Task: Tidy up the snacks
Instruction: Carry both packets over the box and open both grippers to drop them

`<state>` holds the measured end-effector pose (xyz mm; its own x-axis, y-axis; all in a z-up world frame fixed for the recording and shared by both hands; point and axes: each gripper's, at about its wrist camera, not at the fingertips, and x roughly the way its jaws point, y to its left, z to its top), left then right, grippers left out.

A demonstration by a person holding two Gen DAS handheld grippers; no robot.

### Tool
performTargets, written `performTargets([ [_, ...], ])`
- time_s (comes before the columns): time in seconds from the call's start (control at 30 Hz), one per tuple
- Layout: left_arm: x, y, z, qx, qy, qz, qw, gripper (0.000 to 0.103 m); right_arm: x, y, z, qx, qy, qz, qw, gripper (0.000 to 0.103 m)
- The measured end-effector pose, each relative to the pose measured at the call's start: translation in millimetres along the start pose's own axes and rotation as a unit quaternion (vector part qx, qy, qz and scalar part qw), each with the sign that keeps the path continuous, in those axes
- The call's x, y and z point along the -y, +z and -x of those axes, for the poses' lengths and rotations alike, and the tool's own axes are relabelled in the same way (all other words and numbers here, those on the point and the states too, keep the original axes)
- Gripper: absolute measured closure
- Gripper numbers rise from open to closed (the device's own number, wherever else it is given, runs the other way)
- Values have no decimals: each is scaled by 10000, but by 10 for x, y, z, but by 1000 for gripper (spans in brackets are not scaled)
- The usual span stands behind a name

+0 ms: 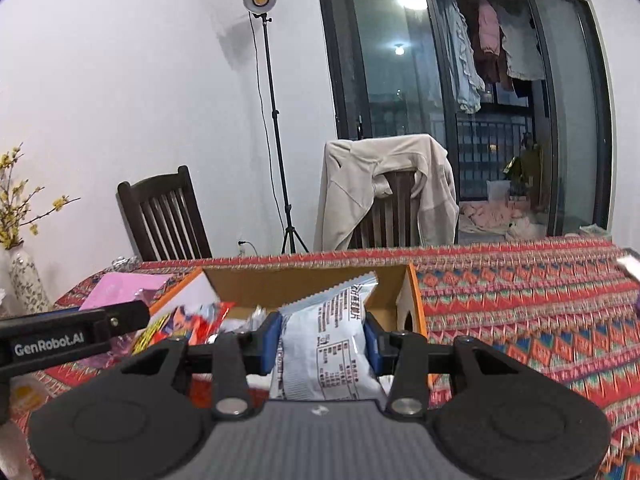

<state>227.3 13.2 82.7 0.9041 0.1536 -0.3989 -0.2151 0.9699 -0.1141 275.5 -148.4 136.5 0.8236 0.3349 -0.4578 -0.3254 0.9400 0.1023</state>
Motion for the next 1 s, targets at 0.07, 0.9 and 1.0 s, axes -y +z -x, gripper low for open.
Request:
performTargets([
  [0.07,31,59,-85,20,5,-9,10000,40,-15,79,-78,30,-23,18,10000,62],
  [0.9,-74,6,-918,120,280,183,9994,40,135,-51,-923,17,19,-301,9995,62],
  [1.0,-74,-10,-927,73,258,199,9994,40,146,-73,-935,-24,19,-329,9995,62],
])
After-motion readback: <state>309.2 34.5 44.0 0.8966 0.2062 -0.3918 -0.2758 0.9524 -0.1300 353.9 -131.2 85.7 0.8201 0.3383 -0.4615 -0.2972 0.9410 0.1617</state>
